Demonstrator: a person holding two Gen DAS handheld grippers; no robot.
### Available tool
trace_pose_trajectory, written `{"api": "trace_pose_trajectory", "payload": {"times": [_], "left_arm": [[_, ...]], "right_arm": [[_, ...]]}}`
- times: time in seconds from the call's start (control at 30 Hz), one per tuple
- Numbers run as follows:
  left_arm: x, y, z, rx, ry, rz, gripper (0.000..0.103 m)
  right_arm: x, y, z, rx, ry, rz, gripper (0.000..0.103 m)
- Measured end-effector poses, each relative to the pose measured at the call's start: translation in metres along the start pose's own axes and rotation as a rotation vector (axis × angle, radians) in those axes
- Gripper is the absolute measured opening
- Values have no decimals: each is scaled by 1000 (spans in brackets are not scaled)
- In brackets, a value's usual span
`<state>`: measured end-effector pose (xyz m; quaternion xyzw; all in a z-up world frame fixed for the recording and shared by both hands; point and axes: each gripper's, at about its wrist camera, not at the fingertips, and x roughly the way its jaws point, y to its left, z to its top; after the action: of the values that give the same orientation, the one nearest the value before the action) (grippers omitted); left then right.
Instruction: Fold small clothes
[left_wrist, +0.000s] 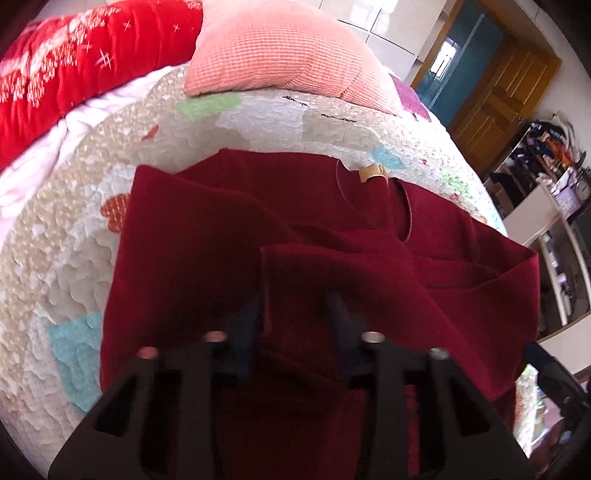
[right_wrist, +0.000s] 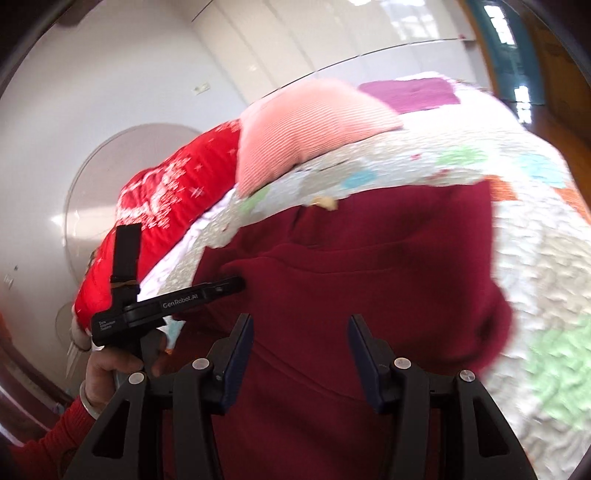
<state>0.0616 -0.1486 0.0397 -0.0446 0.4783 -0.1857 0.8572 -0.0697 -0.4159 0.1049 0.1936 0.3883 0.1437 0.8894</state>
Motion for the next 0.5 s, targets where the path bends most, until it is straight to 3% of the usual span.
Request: {"api": "trace_pose_trajectory", "payload": {"times": [0.1, 0.17, 0.3, 0.4, 0.5], "left_arm": [[-17, 0, 10, 1, -38, -27, 10], [-45, 2, 19, 9, -122, -39, 8], [-88, 24, 27, -11, -254, 11, 8], [-79, 45, 15, -40, -235, 80, 7], [-53, 60, 1, -81, -159, 86, 7]], "right_arm": [[-18, -17, 1, 32, -41, -52, 51], [-32, -27, 7, 56, -80, -88, 51], [-46, -45, 22, 89, -144, -193, 64], [-34, -54, 33, 109, -125, -254, 64], [-6, -57, 41, 111, -69, -256, 64]]}}
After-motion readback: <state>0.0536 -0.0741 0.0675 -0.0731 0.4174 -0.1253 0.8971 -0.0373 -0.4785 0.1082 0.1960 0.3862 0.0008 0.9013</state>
